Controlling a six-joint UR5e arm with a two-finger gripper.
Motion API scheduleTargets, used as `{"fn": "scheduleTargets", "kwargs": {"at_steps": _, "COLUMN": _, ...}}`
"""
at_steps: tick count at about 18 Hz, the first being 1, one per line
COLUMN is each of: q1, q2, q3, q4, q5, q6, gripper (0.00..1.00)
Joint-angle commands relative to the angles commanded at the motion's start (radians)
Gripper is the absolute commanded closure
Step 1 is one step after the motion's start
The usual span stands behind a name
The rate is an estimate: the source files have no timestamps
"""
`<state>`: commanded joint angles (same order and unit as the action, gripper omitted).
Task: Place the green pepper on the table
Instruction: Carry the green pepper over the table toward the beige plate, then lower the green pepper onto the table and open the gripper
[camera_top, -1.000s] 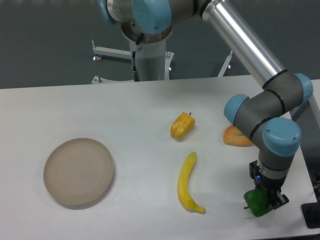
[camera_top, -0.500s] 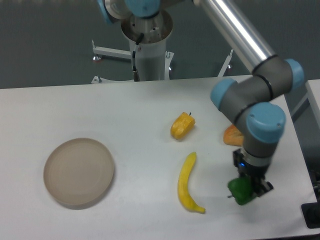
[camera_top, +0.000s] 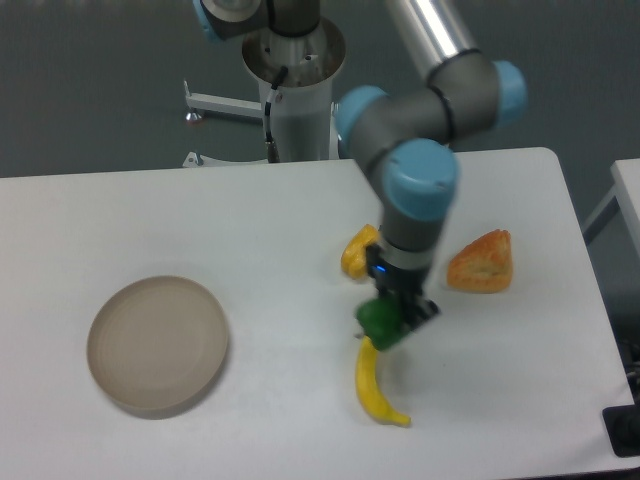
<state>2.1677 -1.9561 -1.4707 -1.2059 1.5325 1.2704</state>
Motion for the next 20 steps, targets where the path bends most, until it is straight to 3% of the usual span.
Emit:
{"fn": "scheduleTargets", "kwargs": {"at_steps": 4, "q1": -0.037, "q2": 0.058, "q3": -0.144, "q4": 0.098, "q5": -0.011, "q6": -0.103, "gripper": 0.60}}
{"fn": "scheduleTargets", "kwargs": {"at_steps": 7, "q1": -0.040, "q2": 0.071, "q3": -0.209, "q4": 0.108, "q5": -0.025, "q6": -0.153, "gripper": 0.60}}
{"fn": "scheduleTargets", "kwargs": {"at_steps": 15, "q1": -0.066, "q2": 0.059, "q3": -0.244, "q4": 0.103, "q5": -0.066, "q6": -0.311, "gripper": 0.59}}
{"fn": "scheduleTargets", "kwargs": {"at_steps": 20, "q1": -0.077, "q2": 0.037, "q3": -0.246, "q4": 0.106, "q5": -0.066, "q6": -0.321, "gripper": 0.59}}
